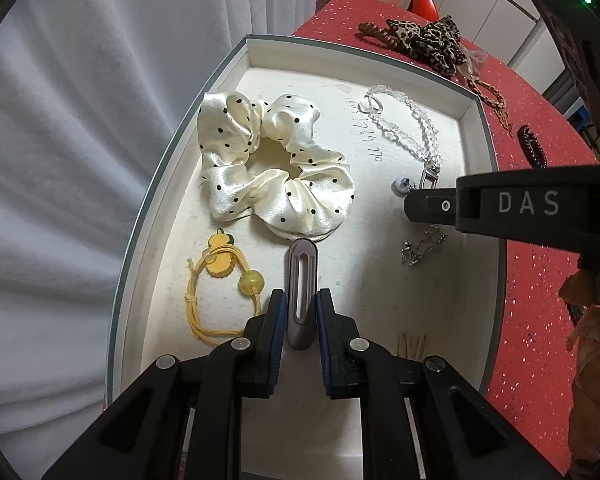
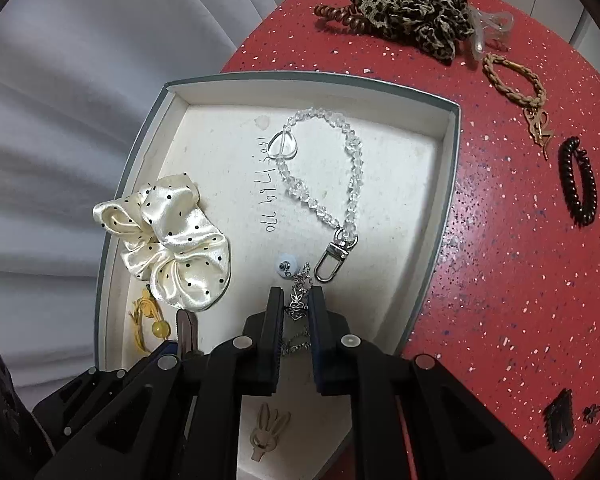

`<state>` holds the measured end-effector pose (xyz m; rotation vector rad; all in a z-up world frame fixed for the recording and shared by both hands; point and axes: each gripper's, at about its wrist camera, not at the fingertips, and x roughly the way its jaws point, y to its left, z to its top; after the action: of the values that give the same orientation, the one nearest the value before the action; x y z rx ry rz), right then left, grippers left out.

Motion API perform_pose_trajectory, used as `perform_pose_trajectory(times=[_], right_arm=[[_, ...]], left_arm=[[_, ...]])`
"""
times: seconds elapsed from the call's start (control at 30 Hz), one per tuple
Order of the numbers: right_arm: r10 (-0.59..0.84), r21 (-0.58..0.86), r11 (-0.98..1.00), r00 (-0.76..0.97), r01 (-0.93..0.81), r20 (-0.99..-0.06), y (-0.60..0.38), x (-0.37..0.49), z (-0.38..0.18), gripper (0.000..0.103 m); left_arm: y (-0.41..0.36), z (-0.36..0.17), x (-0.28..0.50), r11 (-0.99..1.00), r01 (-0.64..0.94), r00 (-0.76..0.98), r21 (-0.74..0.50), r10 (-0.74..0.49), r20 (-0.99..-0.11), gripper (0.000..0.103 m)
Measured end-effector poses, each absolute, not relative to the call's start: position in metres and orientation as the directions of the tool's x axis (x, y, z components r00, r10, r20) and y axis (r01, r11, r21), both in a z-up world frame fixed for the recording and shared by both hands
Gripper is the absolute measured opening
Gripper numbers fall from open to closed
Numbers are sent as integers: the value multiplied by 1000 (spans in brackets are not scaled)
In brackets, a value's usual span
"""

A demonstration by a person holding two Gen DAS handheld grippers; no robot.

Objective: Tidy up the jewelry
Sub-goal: 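Open both grippers to release the snap clip and keychain into the tray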

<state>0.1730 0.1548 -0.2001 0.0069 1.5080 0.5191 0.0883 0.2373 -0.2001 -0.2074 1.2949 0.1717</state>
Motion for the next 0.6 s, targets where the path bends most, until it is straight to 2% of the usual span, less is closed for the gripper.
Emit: perform_pose_trajectory(times=[0.13,0.23,0.27,0.3,0.37,0.6], right_arm=[[338,325,892,-15,-314,-941,149,173,-195,31],[347,334,891,-12,-309,-938,144,173,-190,32],[349,335,890,-11,-308,-937,143,173,-189,32],[351,337,890,-9,-306,-936,141,173,-187,32],[359,343,890,-3,-300,-934,137,173,-183,32],[374,353,897,28,-267,-927,112,174,-164,32]], left_arm=[[236,-198,88,971,-233,263,-51,12,-965,17],[234,-197,88,972,-231,263,-47,16,-965,17],[234,-196,88,972,-231,263,-45,18,-965,23],[233,-195,88,972,-232,266,-42,21,-964,51],[234,-188,86,969,-248,298,-25,52,-953,83],[234,-182,85,970,-242,311,-28,50,-949,83]])
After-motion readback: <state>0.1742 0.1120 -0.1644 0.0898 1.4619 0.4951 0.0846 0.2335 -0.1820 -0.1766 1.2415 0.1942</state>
